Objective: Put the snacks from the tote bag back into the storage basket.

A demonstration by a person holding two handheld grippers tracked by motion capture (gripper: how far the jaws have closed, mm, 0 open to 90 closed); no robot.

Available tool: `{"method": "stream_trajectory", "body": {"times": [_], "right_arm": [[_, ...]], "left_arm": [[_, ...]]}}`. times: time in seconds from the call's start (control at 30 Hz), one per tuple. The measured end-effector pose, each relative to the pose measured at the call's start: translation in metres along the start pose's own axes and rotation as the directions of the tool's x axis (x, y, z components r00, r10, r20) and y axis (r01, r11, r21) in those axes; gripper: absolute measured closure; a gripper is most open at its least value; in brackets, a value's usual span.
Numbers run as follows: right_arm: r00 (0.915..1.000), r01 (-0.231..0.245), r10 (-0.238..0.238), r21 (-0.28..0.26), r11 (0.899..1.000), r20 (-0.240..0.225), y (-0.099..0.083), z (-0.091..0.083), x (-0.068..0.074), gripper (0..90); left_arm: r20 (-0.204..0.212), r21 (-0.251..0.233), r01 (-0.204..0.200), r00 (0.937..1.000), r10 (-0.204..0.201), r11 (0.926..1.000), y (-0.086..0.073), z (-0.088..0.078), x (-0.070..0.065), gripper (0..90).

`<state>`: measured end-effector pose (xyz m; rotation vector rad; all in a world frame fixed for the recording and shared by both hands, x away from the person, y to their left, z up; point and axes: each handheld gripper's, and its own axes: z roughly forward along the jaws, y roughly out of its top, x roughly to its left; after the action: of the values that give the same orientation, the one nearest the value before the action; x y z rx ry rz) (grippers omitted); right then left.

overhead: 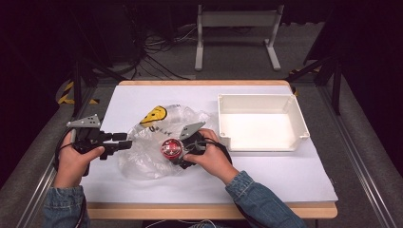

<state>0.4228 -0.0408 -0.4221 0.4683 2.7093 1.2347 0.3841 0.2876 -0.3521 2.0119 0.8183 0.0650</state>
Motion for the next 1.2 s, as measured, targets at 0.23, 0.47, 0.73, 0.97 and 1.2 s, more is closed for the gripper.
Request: {"method": "stream_trajectory", "body": {"times": [0.23, 0.47, 0.73, 0.97, 1.2], "right_arm": [[0.9996, -0.013, 0.013, -0.008, 1.0, -0.024, 0.006, 0.013, 0.001, 12.4], [0.9982, -0.047, 0.046, -0.017, 0.999, -0.039, 0.008, 0.023, 0.001, 16.5], [0.9991, -0.04, 0.039, -0.028, 0.999, -0.018, 0.008, 0.021, 0.003, 23.0], [0.9996, -0.026, 0.026, -0.045, 0.999, 0.002, 0.01, 0.015, 0.004, 24.5], [0.9998, -0.003, 0.004, -0.065, 0.998, 0.02, 0.018, 0.004, 0.005, 24.7]], "left_arm": [[-0.001, 0.003, -0.003, 1.0, 0.003, 1.0, -0.002, -0.001, -0.001, 52.6], [-0.003, 0.001, 0.003, 1.0, -0.003, 1.0, -0.004, -0.002, -0.001, 52.6], [-0.001, 0.006, 0.004, 1.0, -0.004, 1.0, -0.004, -0.001, 0.0, 53.1], [0.003, 0.005, 0.005, 1.0, -0.005, 1.0, -0.004, -0.001, 0.0, 53.4], [0.004, 0.002, 0.007, 1.0, -0.007, 1.0, -0.004, -0.001, 0.0, 53.6]]}}
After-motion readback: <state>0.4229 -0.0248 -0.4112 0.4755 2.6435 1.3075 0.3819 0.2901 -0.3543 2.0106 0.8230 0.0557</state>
